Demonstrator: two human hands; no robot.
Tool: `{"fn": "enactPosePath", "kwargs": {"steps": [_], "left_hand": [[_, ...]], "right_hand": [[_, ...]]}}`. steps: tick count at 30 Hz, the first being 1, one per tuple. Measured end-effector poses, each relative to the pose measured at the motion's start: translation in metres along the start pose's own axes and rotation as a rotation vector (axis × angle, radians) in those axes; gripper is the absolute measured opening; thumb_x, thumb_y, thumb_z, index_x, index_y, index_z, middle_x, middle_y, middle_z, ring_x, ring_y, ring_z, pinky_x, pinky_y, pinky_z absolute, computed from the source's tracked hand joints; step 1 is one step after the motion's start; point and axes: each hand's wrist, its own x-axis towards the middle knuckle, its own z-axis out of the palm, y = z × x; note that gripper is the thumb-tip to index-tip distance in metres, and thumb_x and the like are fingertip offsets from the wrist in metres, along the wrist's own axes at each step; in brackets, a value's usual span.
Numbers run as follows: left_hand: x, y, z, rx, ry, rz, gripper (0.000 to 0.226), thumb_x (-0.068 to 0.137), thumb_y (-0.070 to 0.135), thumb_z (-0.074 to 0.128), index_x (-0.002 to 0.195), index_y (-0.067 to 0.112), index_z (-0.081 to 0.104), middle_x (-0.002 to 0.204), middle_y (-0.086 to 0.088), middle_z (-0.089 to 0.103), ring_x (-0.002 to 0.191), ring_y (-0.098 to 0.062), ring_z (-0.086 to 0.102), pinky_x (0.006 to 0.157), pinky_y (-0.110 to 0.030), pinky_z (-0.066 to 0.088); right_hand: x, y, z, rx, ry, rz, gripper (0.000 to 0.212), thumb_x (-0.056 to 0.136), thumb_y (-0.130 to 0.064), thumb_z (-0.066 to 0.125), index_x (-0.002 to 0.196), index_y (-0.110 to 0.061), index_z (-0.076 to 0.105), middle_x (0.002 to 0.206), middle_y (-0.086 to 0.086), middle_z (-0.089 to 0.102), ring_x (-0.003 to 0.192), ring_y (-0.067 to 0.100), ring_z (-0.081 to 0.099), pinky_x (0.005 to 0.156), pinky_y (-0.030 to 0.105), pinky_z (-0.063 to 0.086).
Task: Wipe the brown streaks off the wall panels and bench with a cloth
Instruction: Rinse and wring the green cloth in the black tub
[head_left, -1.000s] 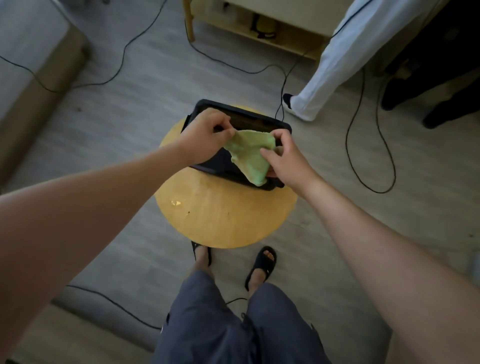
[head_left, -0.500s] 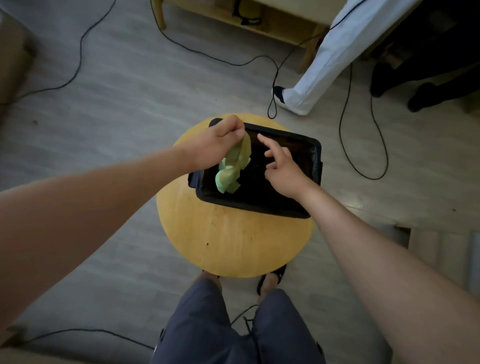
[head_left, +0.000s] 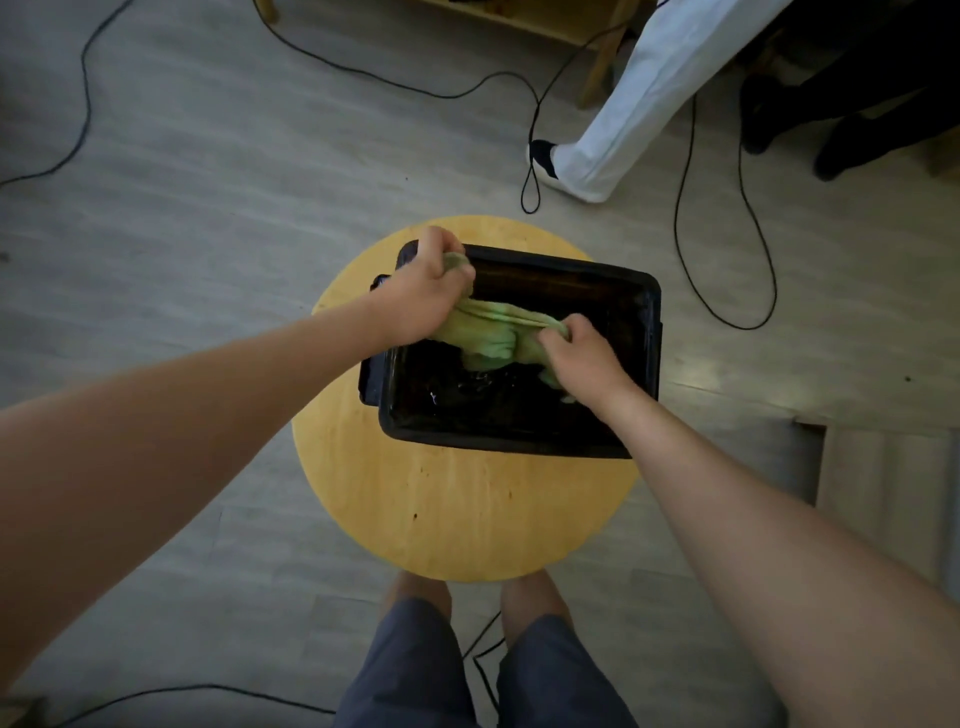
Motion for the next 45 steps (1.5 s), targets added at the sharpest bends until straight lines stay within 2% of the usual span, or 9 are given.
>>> {"fn": "enactPosePath", "kwargs": {"steps": [5, 10, 15, 18, 22, 30, 35, 41, 45], "left_hand": [[0.016, -0.014, 0.027, 0.479, -0.176, 0.192, 0.054, 0.092, -0.003, 0.054, 0.13, 0.031, 0.037, 0.131, -0.007, 0.029, 0.055, -0.022, 0.052, 0.043, -0.022, 0.04], [0.039, -0.024, 0.055, 0.894, -0.424, 0.0, 0.049, 0.1, 0.017, 0.05, 0.148, 0.014, 0.044, 0.148, -0.017, 0.033, 0.115, -0.036, 0.056, 0.093, -0.039, 0.05], [0.058, -0.044, 0.071, 0.423, -0.392, -0.269, 0.041, 0.106, 0.03, 0.04, 0.127, 0.004, 0.062, 0.125, -0.018, 0.063, 0.102, -0.027, 0.059, 0.09, -0.036, 0.049], [0.063, -0.059, 0.081, -0.277, -0.261, -0.582, 0.05, 0.101, 0.05, 0.042, 0.129, 0.015, 0.064, 0.121, -0.014, 0.07, 0.108, -0.03, 0.066, 0.095, -0.042, 0.056], [0.065, -0.058, 0.087, -0.659, -0.149, -0.695, 0.044, 0.107, 0.052, 0.038, 0.133, 0.021, 0.056, 0.115, -0.015, 0.071, 0.101, -0.034, 0.071, 0.077, -0.049, 0.063], [0.053, -0.031, 0.095, -0.843, -0.092, -0.696, 0.041, 0.11, 0.037, 0.039, 0.123, 0.01, 0.066, 0.097, -0.011, 0.069, 0.086, -0.026, 0.066, 0.06, -0.032, 0.055], [0.047, -0.033, 0.098, -0.64, -0.058, -0.494, 0.046, 0.109, 0.044, 0.041, 0.132, 0.011, 0.062, 0.12, -0.014, 0.071, 0.108, -0.031, 0.069, 0.079, -0.036, 0.06], [0.04, -0.05, 0.094, -0.431, 0.139, -0.451, 0.029, 0.102, 0.032, 0.057, 0.125, 0.017, 0.05, 0.111, -0.011, 0.065, 0.098, -0.028, 0.066, 0.078, -0.038, 0.058], [0.035, -0.05, 0.094, -0.656, 0.045, -0.62, 0.032, 0.104, 0.033, 0.048, 0.132, 0.018, 0.051, 0.122, -0.011, 0.064, 0.109, -0.027, 0.062, 0.103, -0.045, 0.051]], "right_hand": [[0.023, 0.015, -0.006, 0.009, 0.084, 0.018, 0.028, 0.1, -0.032, 0.058, 0.121, -0.029, 0.04, 0.113, 0.003, 0.056, 0.091, 0.019, 0.063, 0.063, 0.032, 0.05], [0.04, 0.03, -0.003, -0.139, 0.172, -0.06, 0.026, 0.1, -0.017, 0.053, 0.122, -0.028, 0.045, 0.125, 0.006, 0.042, 0.088, 0.017, 0.055, 0.063, 0.027, 0.046], [0.053, 0.04, 0.029, -0.287, 0.059, 0.06, 0.041, 0.108, -0.042, 0.041, 0.147, -0.032, 0.041, 0.137, 0.018, 0.046, 0.122, 0.041, 0.051, 0.101, 0.043, 0.048], [0.052, 0.028, 0.047, -0.022, -0.059, 0.134, 0.036, 0.109, -0.035, 0.04, 0.143, -0.027, 0.051, 0.125, 0.008, 0.062, 0.117, 0.031, 0.06, 0.096, 0.035, 0.05], [0.026, 0.0, 0.057, 0.376, -0.114, 0.131, 0.02, 0.105, -0.033, 0.043, 0.107, -0.027, 0.062, 0.098, 0.003, 0.063, 0.086, 0.02, 0.06, 0.061, 0.03, 0.049], [0.009, -0.01, 0.075, 0.264, 0.251, -0.183, 0.039, 0.108, -0.038, 0.042, 0.085, -0.016, 0.064, 0.076, 0.002, 0.064, 0.074, 0.014, 0.064, 0.067, 0.036, 0.054], [0.038, 0.012, 0.068, -0.128, 0.347, -0.269, 0.044, 0.11, -0.035, 0.036, 0.087, -0.01, 0.065, 0.077, 0.007, 0.065, 0.072, 0.024, 0.064, 0.063, 0.042, 0.051], [0.055, 0.029, 0.07, -0.169, 0.47, 0.127, 0.048, 0.11, -0.047, 0.035, 0.136, -0.01, 0.05, 0.139, 0.021, 0.041, 0.119, 0.043, 0.051, 0.093, 0.044, 0.046], [0.052, 0.021, 0.079, -0.031, 0.134, 0.292, 0.059, 0.11, -0.051, 0.028, 0.157, -0.015, 0.032, 0.157, 0.019, 0.033, 0.137, 0.04, 0.042, 0.112, 0.044, 0.038]]}}
